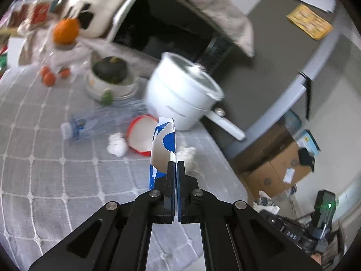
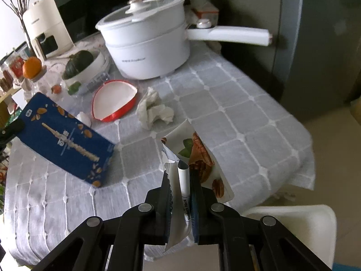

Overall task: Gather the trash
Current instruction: 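Carry the milk carton and snack wrapper to the white bin and release both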

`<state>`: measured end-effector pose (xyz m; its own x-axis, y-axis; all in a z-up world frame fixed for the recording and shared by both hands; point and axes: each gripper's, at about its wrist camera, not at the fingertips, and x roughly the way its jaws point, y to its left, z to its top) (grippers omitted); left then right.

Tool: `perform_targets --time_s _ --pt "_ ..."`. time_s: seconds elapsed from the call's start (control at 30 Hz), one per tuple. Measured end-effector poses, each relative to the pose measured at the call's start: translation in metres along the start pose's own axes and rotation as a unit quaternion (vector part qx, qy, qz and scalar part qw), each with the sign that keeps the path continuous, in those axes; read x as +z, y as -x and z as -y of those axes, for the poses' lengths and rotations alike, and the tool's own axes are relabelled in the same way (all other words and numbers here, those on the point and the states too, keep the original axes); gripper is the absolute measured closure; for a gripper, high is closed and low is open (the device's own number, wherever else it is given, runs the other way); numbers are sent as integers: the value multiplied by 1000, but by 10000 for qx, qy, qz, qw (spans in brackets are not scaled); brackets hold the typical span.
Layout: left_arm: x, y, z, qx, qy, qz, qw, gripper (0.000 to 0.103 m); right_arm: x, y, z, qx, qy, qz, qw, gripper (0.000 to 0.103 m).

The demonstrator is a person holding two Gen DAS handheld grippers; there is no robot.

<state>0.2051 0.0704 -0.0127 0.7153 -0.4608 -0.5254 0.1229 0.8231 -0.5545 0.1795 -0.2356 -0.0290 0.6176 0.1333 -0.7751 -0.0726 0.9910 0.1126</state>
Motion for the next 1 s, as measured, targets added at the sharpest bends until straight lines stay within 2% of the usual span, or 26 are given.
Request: perform_targets --time_s 0.23,0.37,0.57,0.63,0.77,1.0 --pt "-17 13 56 -749 -397 -94 9964 103 -14 32 33 -169 -174 121 9996 91" --pt "-36 14 93 -1234 -615 -296 9900 103 -27 47 59 -356 -359 121 9986 91" --pt "-79 -11 145 -1743 -875 -881 9768 103 -51 65 104 -672 -689 14 9954 91" --pt "-96 -23 160 -1926 -933 -1140 9702 103 -57 70 115 -755 -773 -19 9941 91" --pt "-129 -49 190 -2036 -1165 -1489 9606 103 -68 78 138 -893 -961 -83 9913 91" --pt "-170 -89 209 -1930 -1548 -1842 9512 103 -81 85 164 -974 -1190 -164 9880 90"
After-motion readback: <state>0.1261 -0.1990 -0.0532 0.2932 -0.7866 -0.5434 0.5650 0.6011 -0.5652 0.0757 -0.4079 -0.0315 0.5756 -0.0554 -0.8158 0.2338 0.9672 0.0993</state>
